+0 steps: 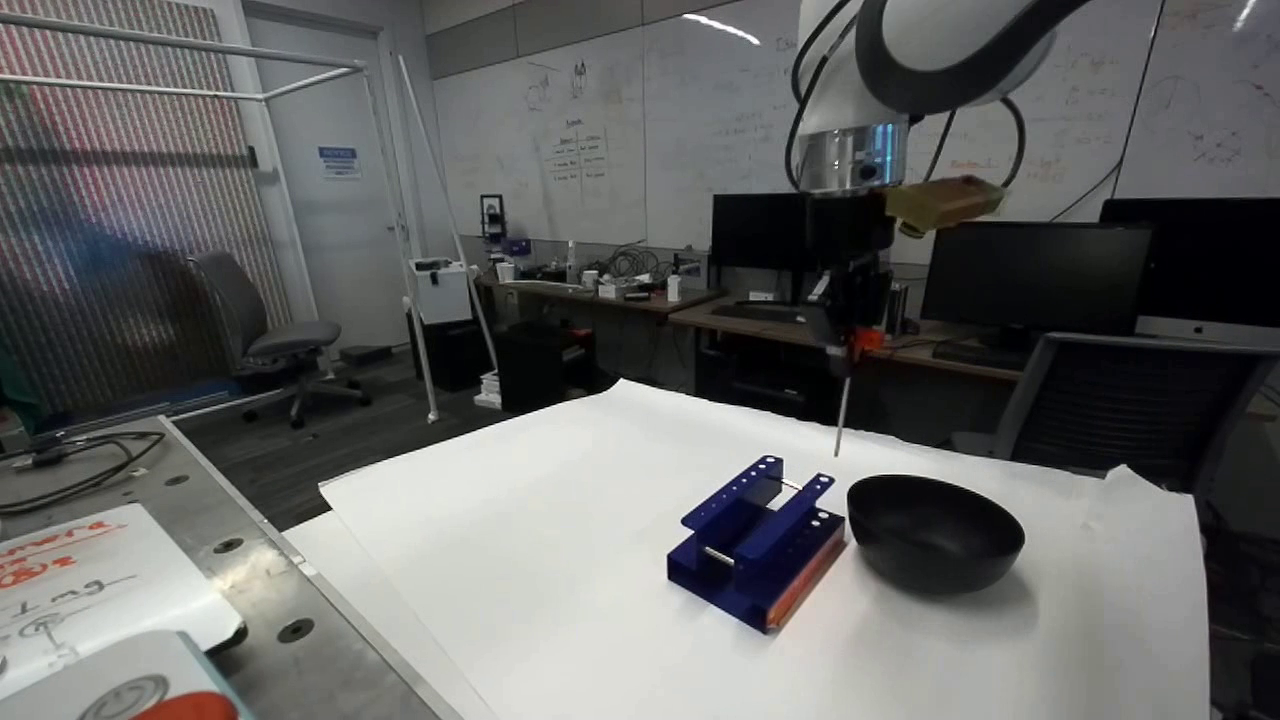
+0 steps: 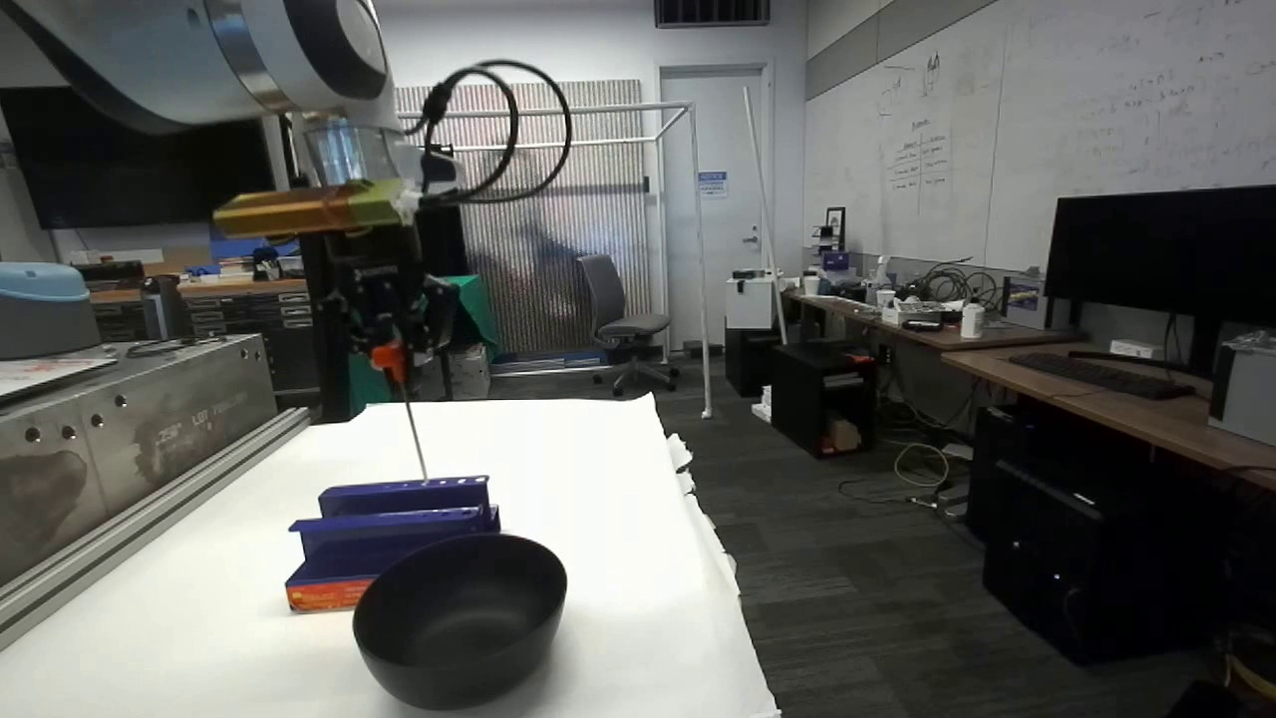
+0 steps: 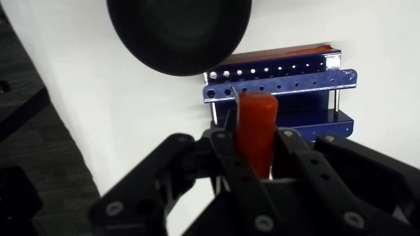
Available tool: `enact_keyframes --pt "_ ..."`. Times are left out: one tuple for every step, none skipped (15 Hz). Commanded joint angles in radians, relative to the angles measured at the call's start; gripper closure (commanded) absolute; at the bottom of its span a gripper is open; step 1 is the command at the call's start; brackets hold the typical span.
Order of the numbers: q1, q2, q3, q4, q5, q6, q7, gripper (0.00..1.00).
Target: Pick the orange object and put it in the bowl
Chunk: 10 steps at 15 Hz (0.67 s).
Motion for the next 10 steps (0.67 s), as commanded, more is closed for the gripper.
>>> enact_keyframes --pt "-0.002 -0.096 -0.008 -0.018 -0.111 -0.120 0.039 0.96" --pt "-0.008 -0.095 -0.010 -0.018 -0.134 -0.158 0.040 0.96" --pt "-0.013 -0.092 -0.011 -0.026 -0.166 -0.170 0.050 0.96" --pt "-0.017 -0.083 -0.013 -0.040 -0.189 -0.171 0.054 0.96" --pt "-0.022 -0.073 -0.016 -0.056 -0.207 -0.159 0.059 0.96" --pt "-0.014 -0.058 -0.007 -0.101 -0.216 -0.120 0.089 0.96" --pt "-0.013 -0.042 -0.006 -0.128 -0.213 -0.097 0.096 0.96" --pt "-0.011 -0.021 -0.005 -0.151 -0.203 -0.076 0.098 0.96" --pt "-0.009 0.004 -0.005 -0.169 -0.190 -0.052 0.097 0.96" --pt "-0.007 0.024 -0.004 -0.188 -0.185 -0.019 0.100 0.96"
